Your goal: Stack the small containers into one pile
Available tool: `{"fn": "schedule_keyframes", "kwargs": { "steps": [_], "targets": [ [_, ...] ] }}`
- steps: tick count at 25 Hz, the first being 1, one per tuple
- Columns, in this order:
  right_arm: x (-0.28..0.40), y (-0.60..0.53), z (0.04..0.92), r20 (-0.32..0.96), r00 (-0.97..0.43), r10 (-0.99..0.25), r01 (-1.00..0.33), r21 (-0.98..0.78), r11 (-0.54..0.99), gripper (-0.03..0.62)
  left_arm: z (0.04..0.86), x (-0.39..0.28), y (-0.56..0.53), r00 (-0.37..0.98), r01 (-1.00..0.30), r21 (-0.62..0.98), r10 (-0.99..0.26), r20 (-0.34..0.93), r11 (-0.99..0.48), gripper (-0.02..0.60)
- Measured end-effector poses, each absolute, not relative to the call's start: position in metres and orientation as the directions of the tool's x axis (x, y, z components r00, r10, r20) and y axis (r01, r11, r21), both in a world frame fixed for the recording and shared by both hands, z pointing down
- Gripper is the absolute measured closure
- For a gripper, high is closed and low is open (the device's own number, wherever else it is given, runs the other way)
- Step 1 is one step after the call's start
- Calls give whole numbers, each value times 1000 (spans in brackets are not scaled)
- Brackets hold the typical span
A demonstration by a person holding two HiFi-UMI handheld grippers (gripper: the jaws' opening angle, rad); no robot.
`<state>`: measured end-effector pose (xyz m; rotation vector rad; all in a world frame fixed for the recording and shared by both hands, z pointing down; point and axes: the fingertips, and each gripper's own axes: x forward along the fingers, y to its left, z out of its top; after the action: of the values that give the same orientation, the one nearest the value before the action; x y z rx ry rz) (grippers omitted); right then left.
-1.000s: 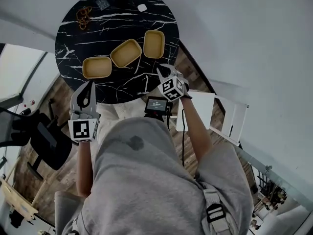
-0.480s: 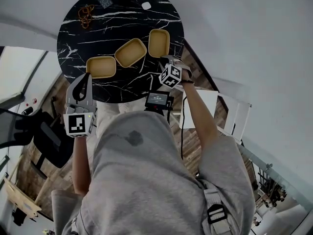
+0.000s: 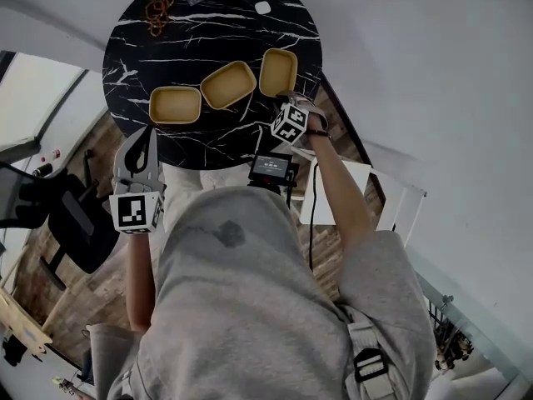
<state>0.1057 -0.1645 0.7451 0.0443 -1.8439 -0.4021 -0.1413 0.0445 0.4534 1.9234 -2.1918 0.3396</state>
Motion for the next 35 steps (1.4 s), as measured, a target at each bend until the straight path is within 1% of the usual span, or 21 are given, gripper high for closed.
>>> {"fn": "schedule_keyframes", "kwargs": {
  "steps": [3, 5, 8, 19, 25, 29, 35],
  "targets": [
    [105, -166, 750, 925, -299, -234, 178, 294, 939, 520, 458, -135, 47, -139, -990, -34, -941, 307, 135, 581],
    [104, -168, 751, 924, -293, -246, 177, 305, 936, 548, 459, -131, 48, -140, -990, -32, -941, 309, 137, 581],
    [103, -170, 749, 922, -292, -255, 169, 312, 935, 562, 459, -130, 46, -140, -990, -32, -941, 307, 137, 581],
    [103, -169, 706, 898, -338, -280, 81, 324, 943, 569, 457, -121, 24, -110, -994, -37, -948, 298, 104, 581],
    [104, -158, 687, 891, -350, -291, 29, 321, 947, 568, 461, -122, 19, -110, -994, -52, -939, 326, 98, 581],
    [104, -152, 673, 886, -346, -310, -43, 315, 948, 568, 467, -121, 10, -52, -997, -68, -931, 360, 30, 581],
    [83, -139, 653, 871, -346, -349, -152, 315, 937, 568, 459, -131, -10, 33, -993, -100, -942, 333, -70, 581]
  ]
}}
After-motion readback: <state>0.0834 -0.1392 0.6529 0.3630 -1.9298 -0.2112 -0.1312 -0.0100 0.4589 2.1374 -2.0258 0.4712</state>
